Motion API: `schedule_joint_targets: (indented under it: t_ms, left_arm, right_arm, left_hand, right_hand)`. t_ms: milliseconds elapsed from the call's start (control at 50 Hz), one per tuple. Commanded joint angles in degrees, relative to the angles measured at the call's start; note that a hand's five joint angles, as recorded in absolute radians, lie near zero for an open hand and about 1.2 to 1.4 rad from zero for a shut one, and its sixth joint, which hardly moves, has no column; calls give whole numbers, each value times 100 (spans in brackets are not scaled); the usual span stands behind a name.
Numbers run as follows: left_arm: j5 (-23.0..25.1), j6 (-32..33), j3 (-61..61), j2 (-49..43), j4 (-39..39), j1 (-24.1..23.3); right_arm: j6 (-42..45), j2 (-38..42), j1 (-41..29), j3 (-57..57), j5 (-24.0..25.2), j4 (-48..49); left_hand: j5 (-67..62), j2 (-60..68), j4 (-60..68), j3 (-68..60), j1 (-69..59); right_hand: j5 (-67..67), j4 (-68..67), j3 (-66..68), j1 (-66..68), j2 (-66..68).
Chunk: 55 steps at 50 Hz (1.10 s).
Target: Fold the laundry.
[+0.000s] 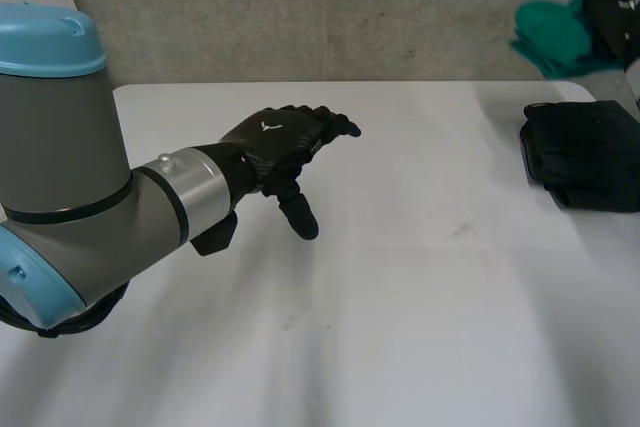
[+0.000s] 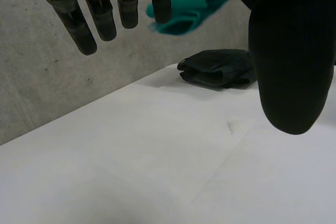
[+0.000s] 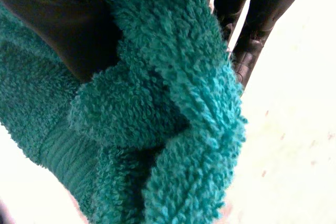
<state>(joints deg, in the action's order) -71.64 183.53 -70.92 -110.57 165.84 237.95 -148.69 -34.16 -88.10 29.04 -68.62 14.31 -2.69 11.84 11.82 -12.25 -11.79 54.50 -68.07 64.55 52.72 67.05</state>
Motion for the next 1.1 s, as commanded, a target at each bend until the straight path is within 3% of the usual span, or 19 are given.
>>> schedule_joint_targets:
  t_ms: [20, 160, 180, 200, 280, 420, 500, 580, 680, 760, 840, 900, 1100]
  left_arm:
    - [1, -63, -35, 9, 28, -3]
    - [1, -98, -62, 18, 71, -29]
    - [1, -116, -62, 35, 89, -20]
    - [1, -133, -62, 44, 124, -29]
    - [-8, -291, -71, 88, 256, -29]
    - [-16, -476, -79, 114, 300, -20]
    - [-16, -476, -79, 202, 300, -20]
    - [-34, -476, -79, 316, 309, -3]
    - [-113, -476, -79, 615, 440, 76]
    - [-577, -459, -202, 949, 739, 392]
    - [-1421, -415, -229, 1239, 1038, 691]
    - [-1817, -362, -176, 1231, 1117, 797]
    - [-1800, -125, -123, 1178, 1047, 859]
  right_arm:
    - [103, 559, 548, 269, 534, -429]
    - [612, 630, 996, 866, 613, -491]
    - [700, 595, 1023, 936, 587, -491]
    - [866, 516, 1058, 1059, 534, -482]
    - [1061, 131, 1058, 1270, 455, -491]
    - [1017, -757, 971, 1710, 402, -491]
    - [938, -1548, 444, 2140, 262, -543]
    - [666, -2252, -215, 2580, -80, -648]
    - [-615, -2999, -1261, 3309, -1029, -701]
    - [-1819, -3693, -1815, 3845, -1759, -719]
    - [-2515, -4098, -2123, 4426, -2216, -728]
    - [-2525, -4151, -2368, 4680, -2392, -728]
    - [-2024, -4178, -2598, 4752, -2630, -719]
  left_hand:
    - [-89, 174, 176, -133, -179]
    - [-5, 90, 92, -50, -95]
    - [12, 73, 75, -33, -78]
    - [28, 56, 58, -16, -61]
    - [163, -79, -76, 119, 74]
    - [180, -96, -93, 136, 90]
    - [180, -96, -93, 136, 90]
    - [197, -112, -110, 152, 107]
    - [180, -96, -93, 136, 90]
    - [163, -79, -76, 119, 74]
    - [163, -79, -76, 119, 74]
    - [180, -96, -93, 136, 90]
    - [180, -96, -93, 136, 90]
  right_hand:
    - [1550, -1193, 1545, 2728, 1295]
    - [1550, -1193, 1545, 2728, 1295]
    - [673, -317, 668, 1851, 418]
    - [-1817, 2173, -1822, -639, -2072]
    - [-5450, 5807, -5455, -4272, -5705]
    - [-5450, 5807, -5455, -4272, -5705]
    - [-5450, 5807, -5455, -4272, -5705]
    - [-5450, 5807, -5455, -4272, -5705]
    - [-5450, 5807, -5455, -4272, -5705]
    - [-5450, 5807, -5455, -4272, -5705]
    - [-5450, 5807, -5455, -4272, -5705]
    - [-5450, 5807, -5455, -4272, -5705]
    - [-5450, 5807, -5455, -4272, -5705]
